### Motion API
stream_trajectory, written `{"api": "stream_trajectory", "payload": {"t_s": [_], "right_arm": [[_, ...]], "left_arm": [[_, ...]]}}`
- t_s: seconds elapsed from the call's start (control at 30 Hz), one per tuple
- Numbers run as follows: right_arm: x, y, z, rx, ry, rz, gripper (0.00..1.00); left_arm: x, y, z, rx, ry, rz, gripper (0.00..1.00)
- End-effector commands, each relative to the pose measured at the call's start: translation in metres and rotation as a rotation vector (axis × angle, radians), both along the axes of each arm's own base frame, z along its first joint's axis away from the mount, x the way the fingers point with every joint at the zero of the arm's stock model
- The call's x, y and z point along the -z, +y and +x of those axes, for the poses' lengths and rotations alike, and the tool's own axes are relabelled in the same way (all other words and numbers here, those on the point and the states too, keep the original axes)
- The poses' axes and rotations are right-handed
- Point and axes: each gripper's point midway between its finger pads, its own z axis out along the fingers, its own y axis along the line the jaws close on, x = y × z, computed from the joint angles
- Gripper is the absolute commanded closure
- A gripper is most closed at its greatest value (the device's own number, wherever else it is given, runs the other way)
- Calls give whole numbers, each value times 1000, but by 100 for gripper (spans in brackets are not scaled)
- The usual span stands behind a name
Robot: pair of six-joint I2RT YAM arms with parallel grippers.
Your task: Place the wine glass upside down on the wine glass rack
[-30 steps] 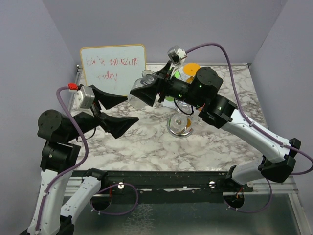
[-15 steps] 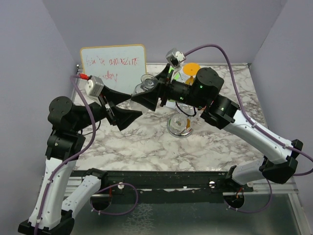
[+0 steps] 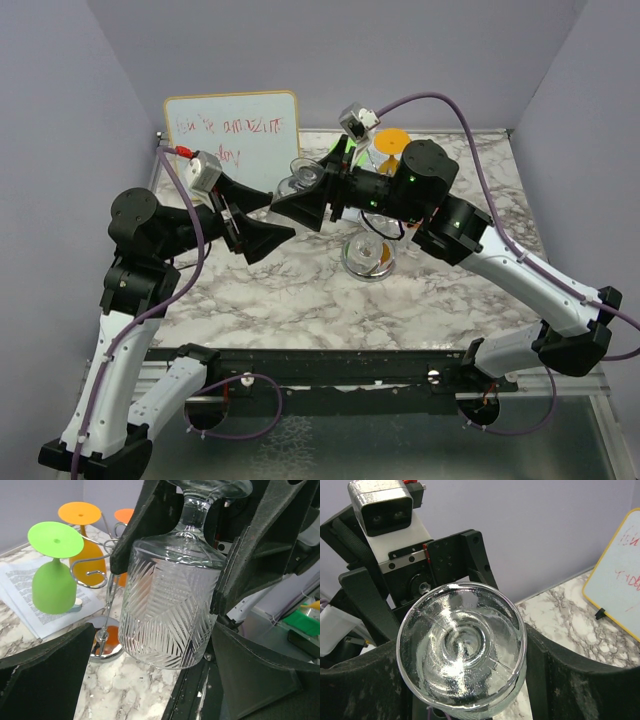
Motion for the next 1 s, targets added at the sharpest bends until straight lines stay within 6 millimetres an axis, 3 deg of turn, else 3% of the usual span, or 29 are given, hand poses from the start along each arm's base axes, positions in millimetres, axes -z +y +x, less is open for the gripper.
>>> {"api": "stream_trajectory", "payload": {"t_s": [0.0,0.17,0.4,0.67,0.8,0.97], "right_arm": [[-25,5,-20,-99,-12,84,74],[-23,8,-24,-133,5,75,74],[-15,15,-21,-139,40,47,74],[-23,13,-15,-96,35,97,72],[-27,8,-8,-50,28,137,51],[-26,-1,7,56,36,179,27]], "left_arm": [[0,-6,-11,93,-43,-12,2],[8,-10,-7,120,-3,-7,12],[8,-12,-14,167,-18,-6,13],[16,-13,-20,200,-2,-1,55],[15,-11,-21,186,-32,0,71],[14,-9,-13,124,-59,-17,83]]}}
